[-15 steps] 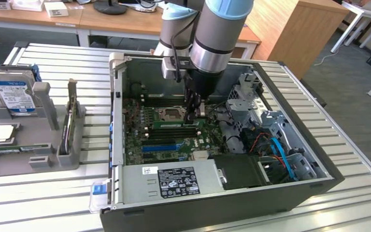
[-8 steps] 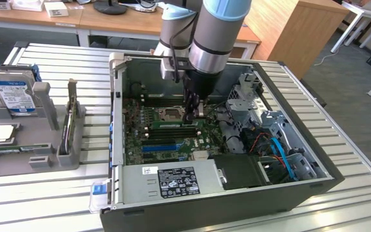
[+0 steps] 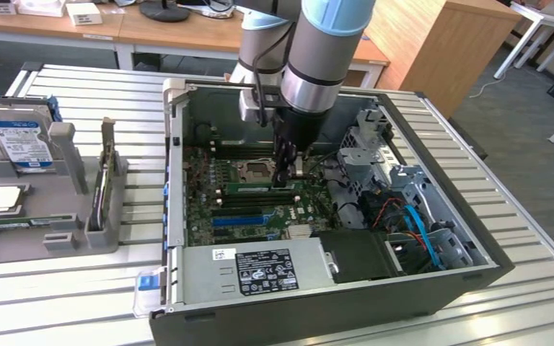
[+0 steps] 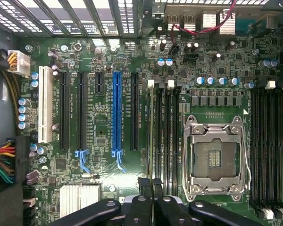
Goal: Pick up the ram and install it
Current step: 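Insert the ram into the slot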
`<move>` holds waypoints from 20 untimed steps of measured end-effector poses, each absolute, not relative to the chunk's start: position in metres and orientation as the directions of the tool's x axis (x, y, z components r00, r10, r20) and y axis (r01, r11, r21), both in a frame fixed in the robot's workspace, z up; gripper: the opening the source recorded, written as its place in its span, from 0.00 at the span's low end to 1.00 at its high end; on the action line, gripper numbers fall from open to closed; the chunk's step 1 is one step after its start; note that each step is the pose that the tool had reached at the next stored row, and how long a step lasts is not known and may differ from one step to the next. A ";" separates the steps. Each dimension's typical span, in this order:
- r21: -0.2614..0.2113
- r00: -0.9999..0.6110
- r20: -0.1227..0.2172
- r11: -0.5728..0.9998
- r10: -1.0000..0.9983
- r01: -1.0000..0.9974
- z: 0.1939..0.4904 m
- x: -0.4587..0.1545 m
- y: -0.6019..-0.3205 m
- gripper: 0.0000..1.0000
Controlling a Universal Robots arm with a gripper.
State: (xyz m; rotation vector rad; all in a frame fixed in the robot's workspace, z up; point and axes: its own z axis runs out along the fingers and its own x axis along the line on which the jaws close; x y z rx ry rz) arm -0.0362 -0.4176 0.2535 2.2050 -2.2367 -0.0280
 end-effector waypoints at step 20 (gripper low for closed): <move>0.013 -0.014 -0.012 0.014 -1.000 -1.000 0.244 -0.036 -0.418 0.12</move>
